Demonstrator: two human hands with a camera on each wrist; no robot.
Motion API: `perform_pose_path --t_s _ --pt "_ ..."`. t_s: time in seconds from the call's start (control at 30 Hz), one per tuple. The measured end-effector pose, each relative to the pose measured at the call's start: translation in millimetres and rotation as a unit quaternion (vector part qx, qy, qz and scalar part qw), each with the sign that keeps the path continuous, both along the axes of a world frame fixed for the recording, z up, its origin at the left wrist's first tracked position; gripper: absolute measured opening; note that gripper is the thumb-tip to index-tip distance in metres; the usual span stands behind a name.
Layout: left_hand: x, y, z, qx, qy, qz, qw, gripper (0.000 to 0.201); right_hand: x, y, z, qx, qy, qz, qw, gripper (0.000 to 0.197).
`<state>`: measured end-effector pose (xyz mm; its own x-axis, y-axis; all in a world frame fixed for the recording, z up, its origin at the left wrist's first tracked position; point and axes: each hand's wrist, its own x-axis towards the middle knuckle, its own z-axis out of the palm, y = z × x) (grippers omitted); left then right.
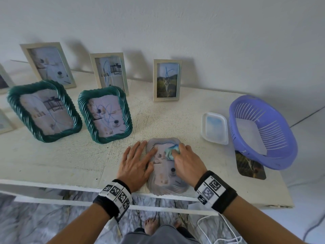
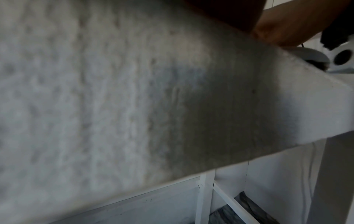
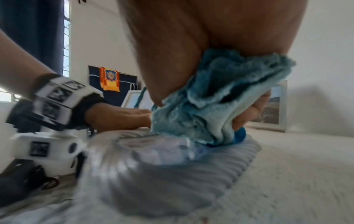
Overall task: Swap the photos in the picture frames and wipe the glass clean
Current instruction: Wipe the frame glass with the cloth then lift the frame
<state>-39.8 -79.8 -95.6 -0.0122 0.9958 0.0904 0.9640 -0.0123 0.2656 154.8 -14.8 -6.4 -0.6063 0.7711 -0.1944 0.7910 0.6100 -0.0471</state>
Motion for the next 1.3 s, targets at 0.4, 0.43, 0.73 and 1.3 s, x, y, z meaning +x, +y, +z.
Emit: perform_pose_path --t_s 0.4,0.43,0.73,1.3 --pt "-1 1 1 -0.001 -0.009 -0.001 1.000 0.053 17 13 11 0.030 -0.050 0.098 0.993 0.028" --pt "0 1 1 0.001 -0.007 0.000 1.000 0.053 15 19 11 0.033 -0.046 0.088 0.995 0.029" --pt "4 -1 -1 0.003 -0.004 0.006 1.000 0.054 50 -46 -2 -0.053 -0.033 0.106 0.992 0.031" --pt "1 0 0 -0.002 -0.008 -0.009 1.000 0.054 28 -5 -4 -0.043 0.057 0.065 0.995 0.035"
